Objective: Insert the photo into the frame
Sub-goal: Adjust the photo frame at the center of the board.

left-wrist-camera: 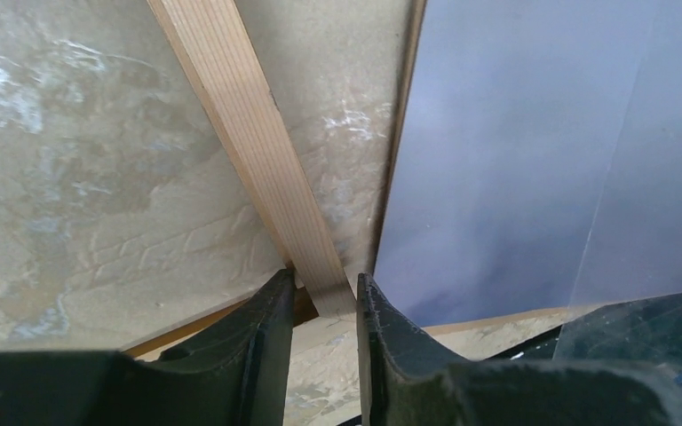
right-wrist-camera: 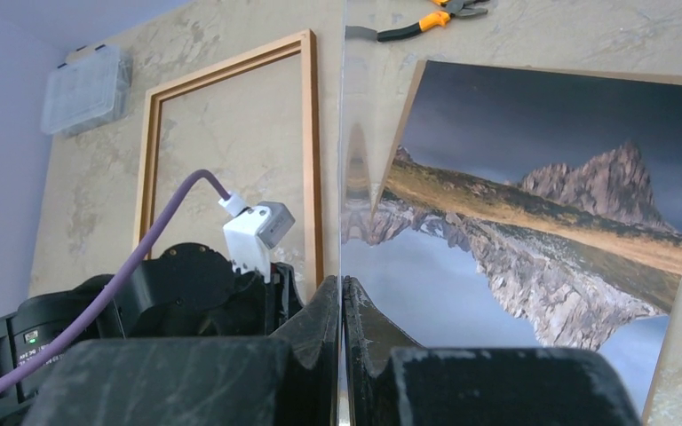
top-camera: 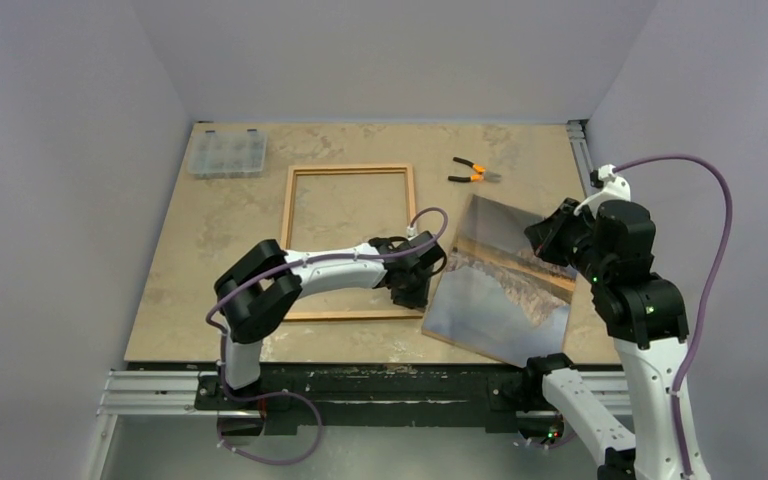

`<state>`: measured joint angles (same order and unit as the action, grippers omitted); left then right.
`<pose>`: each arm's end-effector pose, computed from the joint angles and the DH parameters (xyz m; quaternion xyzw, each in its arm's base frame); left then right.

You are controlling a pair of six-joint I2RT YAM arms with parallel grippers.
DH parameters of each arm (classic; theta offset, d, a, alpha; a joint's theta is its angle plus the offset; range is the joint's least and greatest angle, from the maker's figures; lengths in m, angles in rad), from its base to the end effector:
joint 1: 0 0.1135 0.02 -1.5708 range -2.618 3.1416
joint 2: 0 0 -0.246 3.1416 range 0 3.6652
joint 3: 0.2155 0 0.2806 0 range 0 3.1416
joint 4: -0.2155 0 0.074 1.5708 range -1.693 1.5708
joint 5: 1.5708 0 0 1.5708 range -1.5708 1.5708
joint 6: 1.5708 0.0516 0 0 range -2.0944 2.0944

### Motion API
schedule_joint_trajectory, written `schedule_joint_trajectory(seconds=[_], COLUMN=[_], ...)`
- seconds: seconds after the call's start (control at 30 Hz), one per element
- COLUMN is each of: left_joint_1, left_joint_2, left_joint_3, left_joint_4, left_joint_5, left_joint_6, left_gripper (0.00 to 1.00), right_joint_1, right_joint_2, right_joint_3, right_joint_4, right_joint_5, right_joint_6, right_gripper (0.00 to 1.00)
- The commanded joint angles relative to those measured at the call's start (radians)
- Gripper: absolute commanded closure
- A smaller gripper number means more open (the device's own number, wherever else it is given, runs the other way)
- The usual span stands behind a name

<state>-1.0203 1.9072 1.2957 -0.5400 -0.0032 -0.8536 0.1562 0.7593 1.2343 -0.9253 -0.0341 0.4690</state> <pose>0.2153 -0.3504 0.1228 0.0811 0.9747 -0.1668 0.1245 0.1686 0.0283 0.4069 0.1230 0.8381 0.1771 0.5011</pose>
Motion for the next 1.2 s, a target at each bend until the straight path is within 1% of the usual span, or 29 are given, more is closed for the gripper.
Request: schedule_joint_trajectory(seconds=[0.0,0.1,0.23,0.57,0.73,0.8,0.83,0.97,1.0,1.17], left_joint_1=[-0.043,-0.051,-0.073,-0.102,-0.106,-0.106,-0.105,-0.102,-0.099,-0.039], left_joint_2=[0.024,0.027,0.028,0.066,0.062,0.051,0.046,0.005,-0.013,-0.125], left_joint_3=[0.035,0.034,0.047,0.117,0.109,0.096,0.092,0.077,0.067,-0.034], left_joint_4=[0.017,0.036,0.048,0.054,0.058,0.083,0.093,0.110,0.109,0.123], left_joint_5=[0.056,0.086,0.097,0.126,0.125,0.136,0.144,0.141,0.133,0.132], left_joint_6=[-0.046,-0.072,-0.089,-0.118,-0.146,-0.159,-0.162,-0.154,-0.149,-0.129], left_gripper=[0.94,0.99,1.00,1.00,1.00,0.98,0.94,0.66,0.60,0.39], right_joint_1=[-0.001,-0.001,-0.001,-0.002,-0.002,-0.002,-0.002,-0.001,-0.001,-0.001], right_joint_2=[-0.003,-0.003,-0.003,-0.007,-0.008,-0.007,-0.006,-0.004,-0.003,-0.004], right_joint_3=[0.053,0.052,0.052,0.037,0.027,0.027,0.029,0.040,0.043,0.047], right_joint_4=[0.020,0.017,0.013,0.011,0.011,0.011,0.011,0.004,0.001,-0.008], right_joint_5=[0.031,0.049,0.058,0.058,0.058,0.058,0.058,0.060,0.060,0.055], right_joint_6=[-0.016,-0.017,-0.019,-0.020,-0.019,-0.019,-0.019,-0.024,-0.026,-0.031], right_gripper=[1.00,1.00,1.00,1.00,1.00,1.00,1.00,1.00,1.00,1.00])
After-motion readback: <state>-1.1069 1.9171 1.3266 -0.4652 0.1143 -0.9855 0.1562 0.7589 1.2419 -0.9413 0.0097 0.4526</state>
